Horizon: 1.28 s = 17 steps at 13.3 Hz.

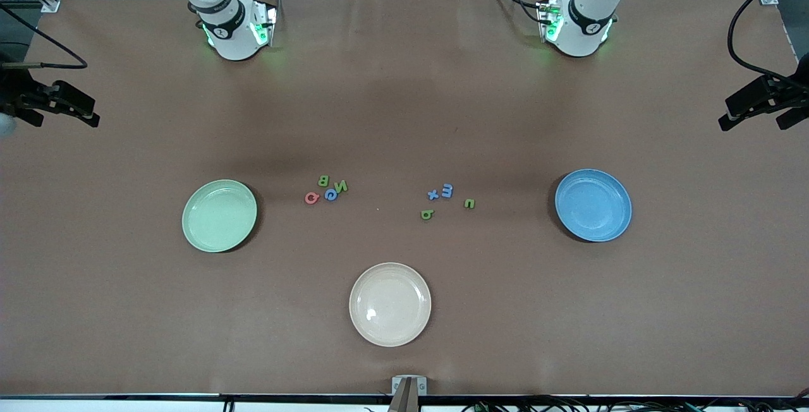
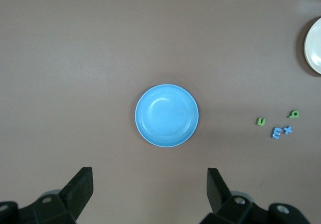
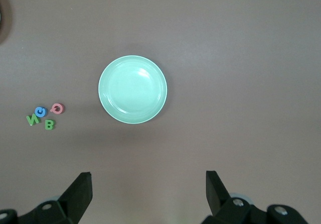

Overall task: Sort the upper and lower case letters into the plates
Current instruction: 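Reach the left gripper to the green u while the right gripper reaches the pink Q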

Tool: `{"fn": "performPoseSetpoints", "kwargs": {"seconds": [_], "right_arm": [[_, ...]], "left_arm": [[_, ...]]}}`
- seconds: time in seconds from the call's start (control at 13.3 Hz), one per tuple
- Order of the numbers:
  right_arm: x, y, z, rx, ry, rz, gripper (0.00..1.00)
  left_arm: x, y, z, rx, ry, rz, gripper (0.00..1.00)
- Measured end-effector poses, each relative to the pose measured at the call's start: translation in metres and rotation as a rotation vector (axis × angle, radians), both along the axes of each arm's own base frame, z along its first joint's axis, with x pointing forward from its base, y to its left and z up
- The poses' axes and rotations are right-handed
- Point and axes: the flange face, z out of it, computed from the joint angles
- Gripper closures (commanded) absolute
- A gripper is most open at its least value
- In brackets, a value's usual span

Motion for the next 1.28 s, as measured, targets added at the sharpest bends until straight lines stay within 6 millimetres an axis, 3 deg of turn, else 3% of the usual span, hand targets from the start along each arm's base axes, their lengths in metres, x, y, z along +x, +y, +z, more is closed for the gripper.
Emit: {"fn": "performPoseSetpoints", "kwargs": {"seconds": [0.9, 1.05, 1.28], "right_arm": [[0.0, 0.0, 0.006, 0.0, -0.009, 0.0, 0.0], [-0.001, 0.0, 0.01, 0.0, -0.011, 0.0, 0.0], [0.0, 0.0, 0.009, 0.0, -0.008, 0.0, 0.0]], "left_arm": [[-0.001, -0.001, -0.004, 0.0, 0.016, -0.002, 0.0], [-0.002, -0.018, -0.017, 0.0, 0.063, -0.033, 0.0], [0.008, -0.073, -0.054, 0.001, 0.138, -0.093, 0.0]]}}
